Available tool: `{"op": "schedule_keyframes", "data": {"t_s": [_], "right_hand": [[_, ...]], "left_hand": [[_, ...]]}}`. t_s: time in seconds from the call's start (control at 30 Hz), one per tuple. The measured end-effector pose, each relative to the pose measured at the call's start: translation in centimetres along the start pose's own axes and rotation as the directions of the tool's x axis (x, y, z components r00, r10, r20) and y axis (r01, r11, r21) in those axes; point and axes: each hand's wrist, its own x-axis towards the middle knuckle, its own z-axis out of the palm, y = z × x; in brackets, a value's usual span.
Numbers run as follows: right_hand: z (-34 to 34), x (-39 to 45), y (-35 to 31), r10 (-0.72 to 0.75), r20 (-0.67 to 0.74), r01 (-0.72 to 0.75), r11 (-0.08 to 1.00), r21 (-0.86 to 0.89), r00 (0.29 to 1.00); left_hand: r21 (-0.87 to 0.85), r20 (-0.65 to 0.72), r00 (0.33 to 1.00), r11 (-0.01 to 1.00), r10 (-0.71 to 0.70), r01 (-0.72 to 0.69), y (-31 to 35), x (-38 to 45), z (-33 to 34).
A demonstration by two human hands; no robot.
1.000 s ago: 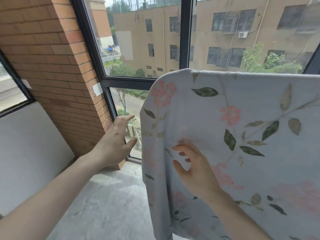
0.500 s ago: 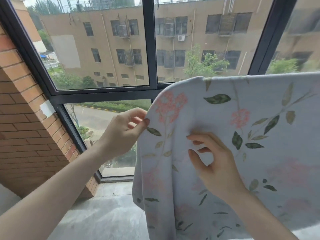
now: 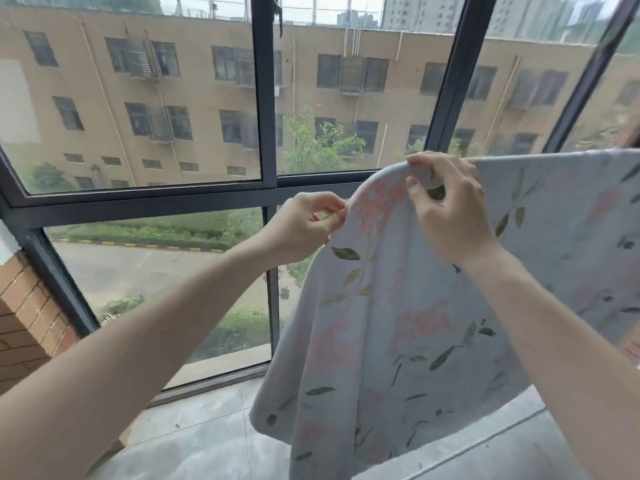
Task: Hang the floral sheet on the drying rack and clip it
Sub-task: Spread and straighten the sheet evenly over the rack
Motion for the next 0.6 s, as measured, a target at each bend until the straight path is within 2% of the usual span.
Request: {"op": "schedule_keyframes", "data": {"t_s": [0.23, 0.43, 0.53, 0.6], "right_hand": [[-1.2, 2.1, -1.0, 0.140, 0.075, -0.128, 0.982, -0.142, 0.987], [-2.0, 3.3, -1.6, 0.202, 0.149, -0.166, 0.961, -0.221, 0.968], [-1.5, 3.6, -1.7, 0.219, 0.190, -0.164, 0.949, -0.268, 0.957], [-1.0, 3.7, -1.9, 0.227, 0.197, -0.166, 0.944, -0.285, 0.954]], "left_hand": [[0.003, 0.004, 0.998, 0.998, 0.063, -0.063, 0.7, 1.4, -1.9], [-0.154, -0.102, 0.995, 0.988, -0.013, -0.003, 1.7, 3.1, -3.6], [-0.302, -0.153, 0.983, 0.952, -0.098, 0.048, 2.3, 4.7, -3.3], [-0.277, -0.125, 0.981, 0.955, -0.146, 0.107, 2.1, 5.3, -2.0]]}}
